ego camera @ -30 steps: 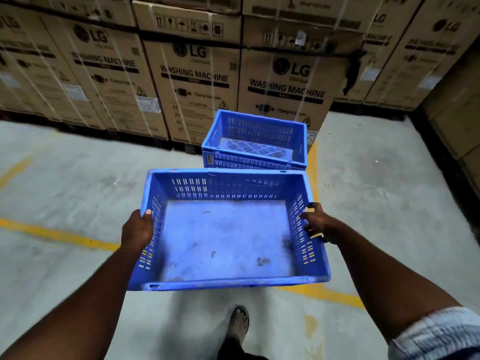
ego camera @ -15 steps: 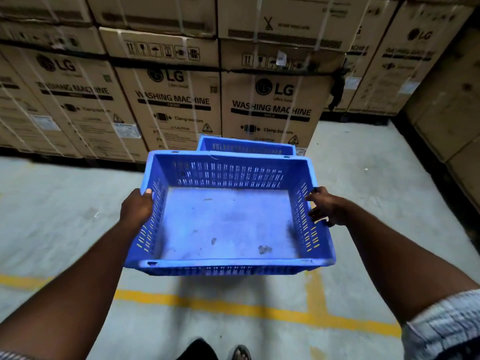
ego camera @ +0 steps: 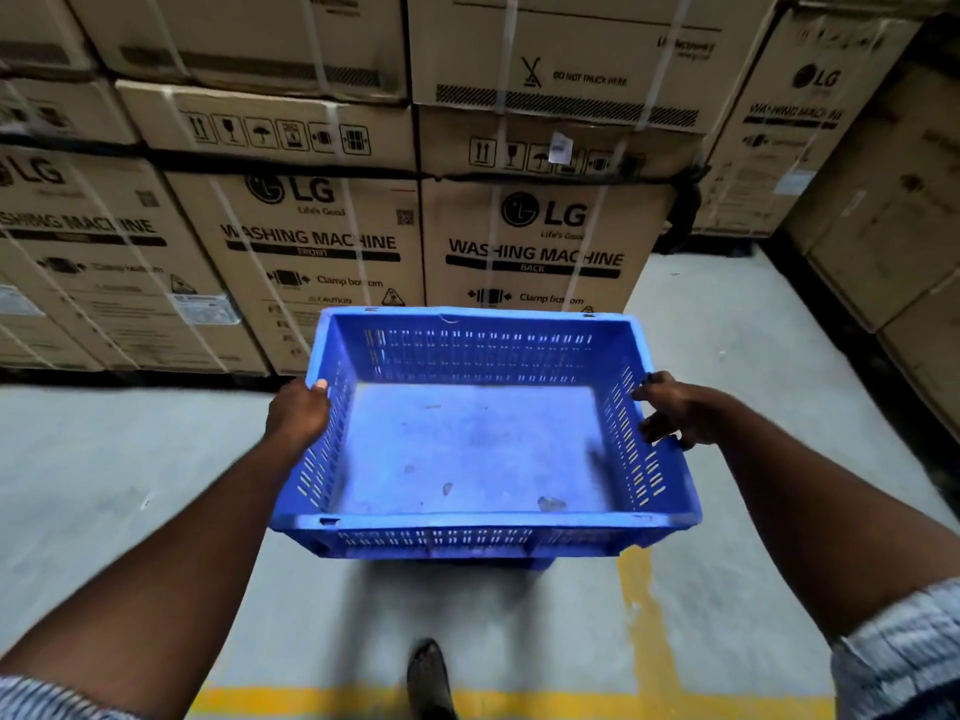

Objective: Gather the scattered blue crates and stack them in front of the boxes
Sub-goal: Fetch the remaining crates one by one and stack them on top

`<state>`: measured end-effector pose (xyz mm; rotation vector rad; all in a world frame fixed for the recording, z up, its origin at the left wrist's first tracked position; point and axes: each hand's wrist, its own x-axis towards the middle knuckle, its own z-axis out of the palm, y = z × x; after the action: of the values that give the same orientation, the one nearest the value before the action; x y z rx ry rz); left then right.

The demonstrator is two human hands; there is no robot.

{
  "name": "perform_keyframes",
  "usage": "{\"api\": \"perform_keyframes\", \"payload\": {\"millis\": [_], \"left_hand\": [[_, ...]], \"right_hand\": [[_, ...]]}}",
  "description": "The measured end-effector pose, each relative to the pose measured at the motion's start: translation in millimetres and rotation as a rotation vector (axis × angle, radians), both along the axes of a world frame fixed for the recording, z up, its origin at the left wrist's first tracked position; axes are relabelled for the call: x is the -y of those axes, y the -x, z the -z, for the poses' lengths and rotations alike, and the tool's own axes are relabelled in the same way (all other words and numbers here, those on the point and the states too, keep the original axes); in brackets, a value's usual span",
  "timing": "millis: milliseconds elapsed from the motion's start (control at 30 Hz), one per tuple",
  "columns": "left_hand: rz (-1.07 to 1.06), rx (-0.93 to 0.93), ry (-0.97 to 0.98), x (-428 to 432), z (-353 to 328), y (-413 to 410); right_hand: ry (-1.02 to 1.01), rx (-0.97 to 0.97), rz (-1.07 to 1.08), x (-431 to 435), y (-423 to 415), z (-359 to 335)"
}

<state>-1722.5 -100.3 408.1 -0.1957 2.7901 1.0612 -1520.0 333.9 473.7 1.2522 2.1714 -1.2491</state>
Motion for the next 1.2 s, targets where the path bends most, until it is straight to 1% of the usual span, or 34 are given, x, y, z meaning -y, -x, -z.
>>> {"api": "perform_keyframes", "payload": {"millis": [167, 400, 567, 933, 1200], "left_hand": [[0.080, 0.012, 0.036, -23.4, 6.7, 54.6], [0.120, 0.017, 0.099, -49.6, 14.1, 101.8], [0.121, 0.013, 0.096, -69.9, 11.8, 127.5], [0.090, 0.020, 0.138, -104.3, 7.7, 158.1], [0.074, -0.014, 0.149, -107.1, 7.9, 159.9]], "right_hand": [[-0.010, 0.025, 0.060, -12.9, 38.0, 12.0], [0.005, 0.066, 0.068, -32.5, 77.6, 23.3], [-0.011, 0.072, 0.060, -51.2, 105.0, 23.6], [-0.039, 0.087, 0.084, -82.9, 155.7, 28.2], [-0.031, 0.070, 0.085, -92.4, 159.6, 36.2]]}}
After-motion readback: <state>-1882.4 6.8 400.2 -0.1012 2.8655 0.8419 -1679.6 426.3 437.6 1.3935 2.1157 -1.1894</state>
